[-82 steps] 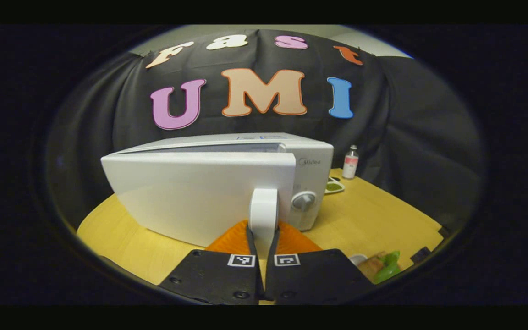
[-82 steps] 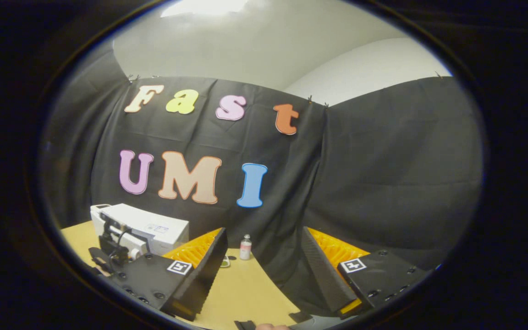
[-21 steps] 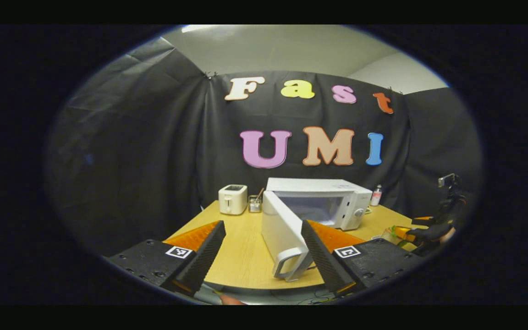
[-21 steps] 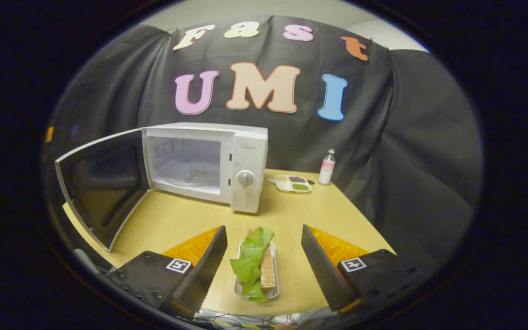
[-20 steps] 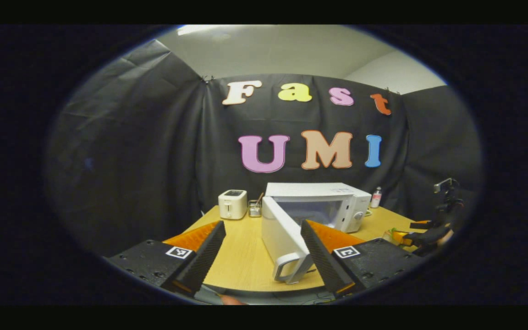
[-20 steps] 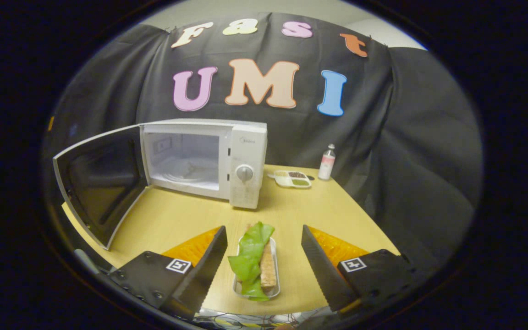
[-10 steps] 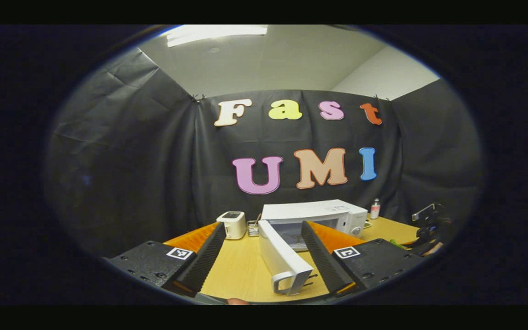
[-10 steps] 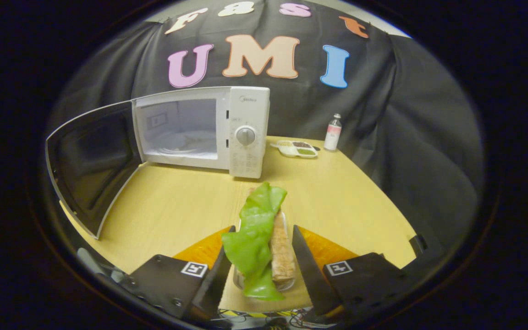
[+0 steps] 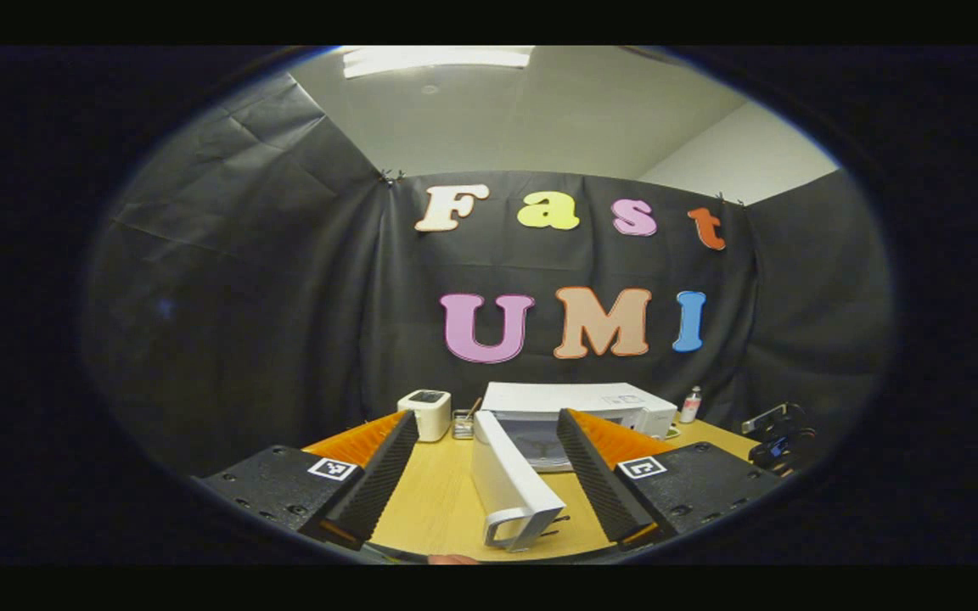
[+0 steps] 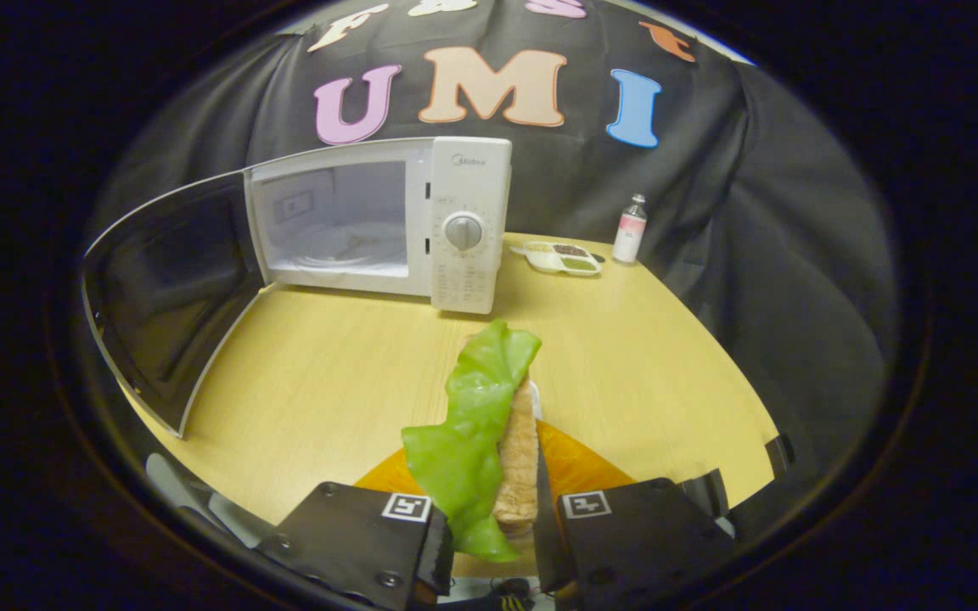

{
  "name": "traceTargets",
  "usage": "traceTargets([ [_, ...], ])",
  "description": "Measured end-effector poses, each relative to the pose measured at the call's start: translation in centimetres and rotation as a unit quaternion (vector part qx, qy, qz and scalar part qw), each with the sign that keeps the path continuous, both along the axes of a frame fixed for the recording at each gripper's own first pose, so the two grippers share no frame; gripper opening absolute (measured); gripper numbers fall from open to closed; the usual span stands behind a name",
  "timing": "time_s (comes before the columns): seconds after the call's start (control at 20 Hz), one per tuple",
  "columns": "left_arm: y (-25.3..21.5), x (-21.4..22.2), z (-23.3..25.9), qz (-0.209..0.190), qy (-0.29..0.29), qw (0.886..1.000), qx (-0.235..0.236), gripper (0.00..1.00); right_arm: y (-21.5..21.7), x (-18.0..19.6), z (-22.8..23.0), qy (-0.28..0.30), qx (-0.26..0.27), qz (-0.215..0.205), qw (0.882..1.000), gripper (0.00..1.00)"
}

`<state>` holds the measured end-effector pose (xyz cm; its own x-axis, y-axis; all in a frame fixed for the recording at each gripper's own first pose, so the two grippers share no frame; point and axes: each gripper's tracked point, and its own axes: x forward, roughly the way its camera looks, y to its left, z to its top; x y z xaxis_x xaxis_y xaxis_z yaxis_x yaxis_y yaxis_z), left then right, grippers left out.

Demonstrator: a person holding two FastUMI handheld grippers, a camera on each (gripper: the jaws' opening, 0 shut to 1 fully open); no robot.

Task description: Open the microwave oven with the left hand, put the food in, and close the microwave oven.

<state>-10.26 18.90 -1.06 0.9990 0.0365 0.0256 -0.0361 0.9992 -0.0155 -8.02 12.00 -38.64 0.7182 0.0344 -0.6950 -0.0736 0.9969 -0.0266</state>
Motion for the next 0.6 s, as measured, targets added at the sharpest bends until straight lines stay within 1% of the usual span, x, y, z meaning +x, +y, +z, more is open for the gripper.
traceTargets([
  [0.05, -0.1, 0.0, -0.1, 0.001, 0.002, 1.0, -0.003, 0.94, 0.1, -0.1, -0.1, 0.004, 0.0, -0.002, 1.0, 0.39],
  [0.15, -0.1, 0.1, -0.1, 0.002, 0.004, 1.0, -0.002, 0.95, 0.1, 0.1, -0.4, 0.009, 0.001, -0.009, 1.0, 0.39],
  [0.2, -0.1, 0.1, 0.1, 0.002, 0.003, 1.0, -0.002, 0.95, 0.1, 0.2, -0.2, 0.008, 0.001, -0.011, 1.0, 0.44],
  [0.3, -0.2, 0.0, 0.1, 0.0, 0.001, 1.0, -0.002, 0.95, 0.0, 0.2, 0.6, 0.007, 0.005, -0.016, 1.0, 0.34],
  [0.35, -0.1, -0.1, 0.2, 0.001, -0.001, 1.0, -0.003, 0.95, -0.3, 0.7, 1.3, -0.002, 0.008, -0.019, 1.0, 0.29],
  [0.4, -0.1, -0.1, 0.3, 0.002, 0.0, 1.0, -0.004, 0.95, -0.6, 1.4, 2.3, -0.012, 0.013, -0.021, 1.0, 0.34],
  [0.5, -0.2, -0.1, 0.3, 0.004, 0.0, 1.0, -0.007, 0.95, -0.6, 2.5, 4.6, -0.033, 0.025, -0.021, 0.999, 0.34],
  [0.55, -0.3, 0.0, 0.2, 0.002, 0.002, 1.0, -0.009, 0.95, -0.4, 2.9, 5.6, -0.042, 0.035, -0.02, 0.998, 0.29],
  [0.6, -0.4, 0.0, 0.3, -0.002, 0.003, 1.0, -0.011, 0.95, 0.0, 3.5, 6.8, -0.051, 0.047, -0.02, 0.997, 0.29],
])
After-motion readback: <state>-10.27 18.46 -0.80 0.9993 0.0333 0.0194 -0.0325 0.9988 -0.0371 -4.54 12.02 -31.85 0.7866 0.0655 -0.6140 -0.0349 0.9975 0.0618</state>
